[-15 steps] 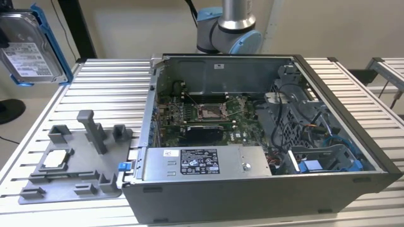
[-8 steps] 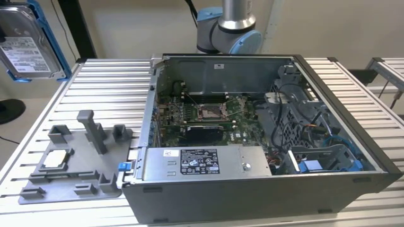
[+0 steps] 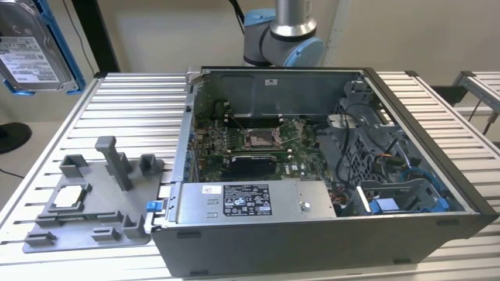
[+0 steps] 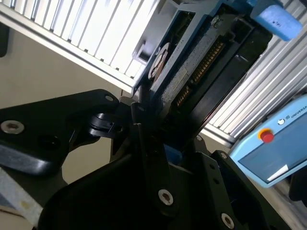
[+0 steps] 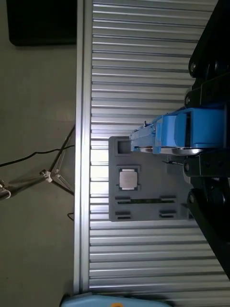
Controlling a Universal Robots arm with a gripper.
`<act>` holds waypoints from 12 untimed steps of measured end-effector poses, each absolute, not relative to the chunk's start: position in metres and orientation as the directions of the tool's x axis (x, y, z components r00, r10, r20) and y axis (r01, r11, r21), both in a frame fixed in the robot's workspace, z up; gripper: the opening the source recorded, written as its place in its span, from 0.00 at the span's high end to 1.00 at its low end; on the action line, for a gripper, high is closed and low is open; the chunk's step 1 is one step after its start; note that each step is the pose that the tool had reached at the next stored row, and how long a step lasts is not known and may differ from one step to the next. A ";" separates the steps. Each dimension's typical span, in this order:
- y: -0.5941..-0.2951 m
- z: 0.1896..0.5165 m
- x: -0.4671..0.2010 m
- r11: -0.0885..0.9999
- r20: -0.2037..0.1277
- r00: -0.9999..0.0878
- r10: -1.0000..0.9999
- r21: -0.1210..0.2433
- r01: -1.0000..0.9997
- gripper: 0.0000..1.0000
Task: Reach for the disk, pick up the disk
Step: 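Pick up the disk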
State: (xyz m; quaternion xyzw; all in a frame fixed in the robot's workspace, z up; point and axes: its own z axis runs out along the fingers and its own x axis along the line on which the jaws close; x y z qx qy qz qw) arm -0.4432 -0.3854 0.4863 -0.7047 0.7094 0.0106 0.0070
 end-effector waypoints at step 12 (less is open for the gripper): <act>-0.385 0.497 -0.443 0.007 -0.025 -0.007 -1.000 0.005 -1.000 1.00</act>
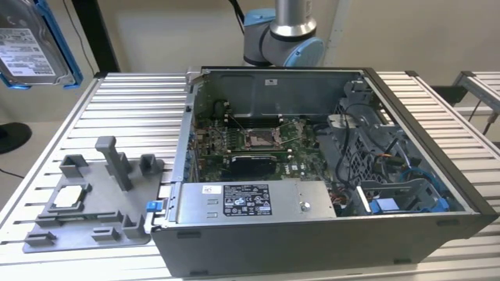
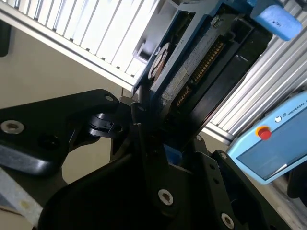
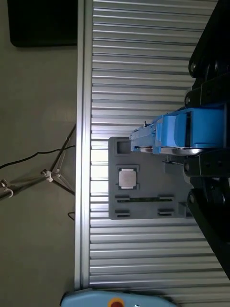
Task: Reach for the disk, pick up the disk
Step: 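Pick up the disk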
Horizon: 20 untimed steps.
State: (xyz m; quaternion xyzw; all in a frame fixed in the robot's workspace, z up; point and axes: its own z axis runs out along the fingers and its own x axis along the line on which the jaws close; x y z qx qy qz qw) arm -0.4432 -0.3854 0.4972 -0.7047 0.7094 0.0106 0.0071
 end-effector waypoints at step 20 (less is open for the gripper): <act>-0.385 0.497 -0.425 0.007 -0.025 -0.007 -1.000 0.005 -1.000 1.00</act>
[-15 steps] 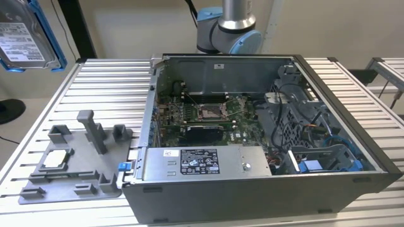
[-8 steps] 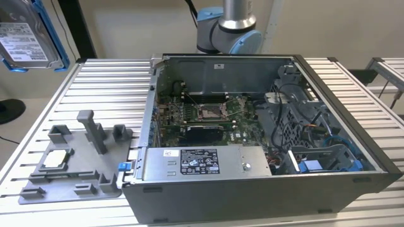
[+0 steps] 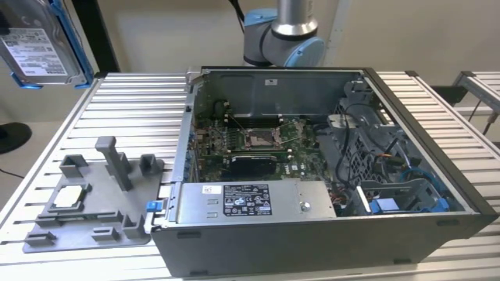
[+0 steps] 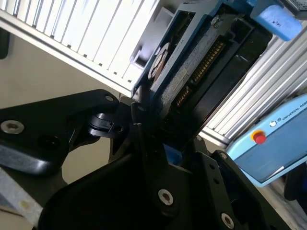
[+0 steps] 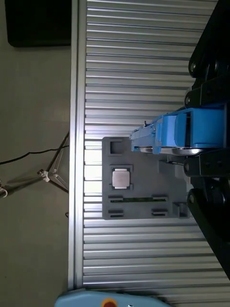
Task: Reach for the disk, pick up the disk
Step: 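Pick up the disk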
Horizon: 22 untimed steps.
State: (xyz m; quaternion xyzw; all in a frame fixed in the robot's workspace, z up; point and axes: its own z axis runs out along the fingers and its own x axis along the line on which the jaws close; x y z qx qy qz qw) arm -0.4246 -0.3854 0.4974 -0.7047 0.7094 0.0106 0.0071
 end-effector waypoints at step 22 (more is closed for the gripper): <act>-0.385 0.497 -0.378 0.006 -0.025 -0.007 -1.000 0.005 -1.000 1.00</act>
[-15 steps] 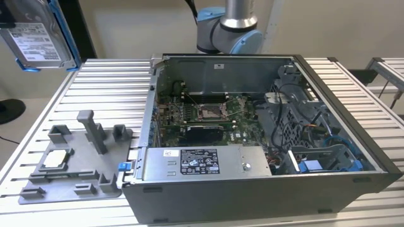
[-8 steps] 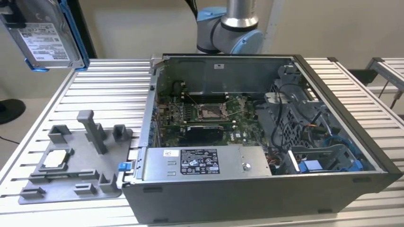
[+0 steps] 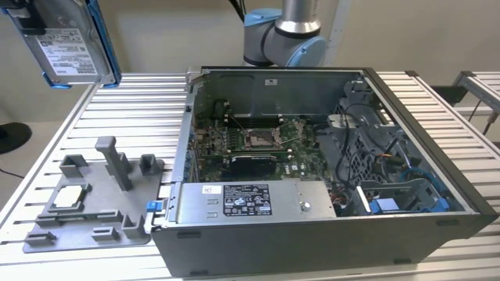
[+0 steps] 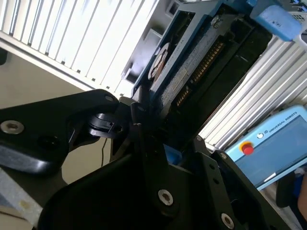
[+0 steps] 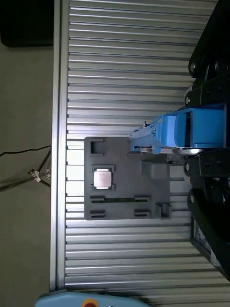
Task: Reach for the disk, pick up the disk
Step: 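Pick up the disk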
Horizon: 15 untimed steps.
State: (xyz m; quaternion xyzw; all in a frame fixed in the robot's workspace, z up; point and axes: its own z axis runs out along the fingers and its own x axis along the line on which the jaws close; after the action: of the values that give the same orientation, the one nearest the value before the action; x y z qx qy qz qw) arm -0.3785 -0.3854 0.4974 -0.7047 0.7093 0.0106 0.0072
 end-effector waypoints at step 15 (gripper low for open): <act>-0.385 0.497 -0.350 0.006 -0.025 -0.007 -1.000 0.005 -1.000 1.00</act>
State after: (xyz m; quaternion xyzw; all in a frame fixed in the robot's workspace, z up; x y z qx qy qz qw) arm -0.3501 -0.3854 0.4974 -0.7048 0.7093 0.0106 0.0071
